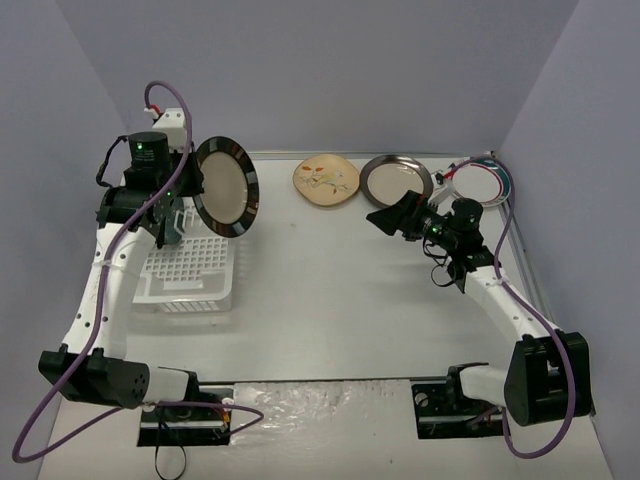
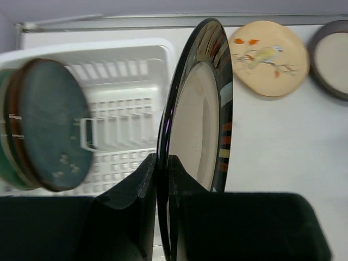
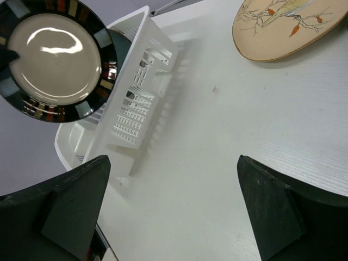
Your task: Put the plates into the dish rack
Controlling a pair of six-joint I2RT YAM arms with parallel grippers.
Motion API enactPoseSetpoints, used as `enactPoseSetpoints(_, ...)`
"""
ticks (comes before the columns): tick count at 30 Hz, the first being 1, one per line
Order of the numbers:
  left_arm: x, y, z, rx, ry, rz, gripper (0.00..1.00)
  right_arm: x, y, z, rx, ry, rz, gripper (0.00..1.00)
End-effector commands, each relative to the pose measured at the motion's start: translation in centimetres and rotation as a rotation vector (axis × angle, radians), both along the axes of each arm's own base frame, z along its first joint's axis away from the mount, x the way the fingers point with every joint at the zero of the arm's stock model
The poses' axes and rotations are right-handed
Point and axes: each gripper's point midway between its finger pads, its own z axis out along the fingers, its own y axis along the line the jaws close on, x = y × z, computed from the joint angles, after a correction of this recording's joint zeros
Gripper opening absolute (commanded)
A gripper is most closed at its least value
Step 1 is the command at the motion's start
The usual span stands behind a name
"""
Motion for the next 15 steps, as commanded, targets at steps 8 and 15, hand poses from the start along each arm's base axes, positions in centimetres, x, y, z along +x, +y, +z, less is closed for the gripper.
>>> enactPoseSetpoints(8,2.2,9.9,10.0,0.509,-0.277,0.310,0.00,0.4,0.1,0.5,-0.002,-0.054,0.014,1.00)
enactPoseSetpoints(15,5.2,11.5,6.4,0.611,-0.222,0.323,0.00,0.2,0.1,0.2,-0.001,-0.048,0.021,1.00)
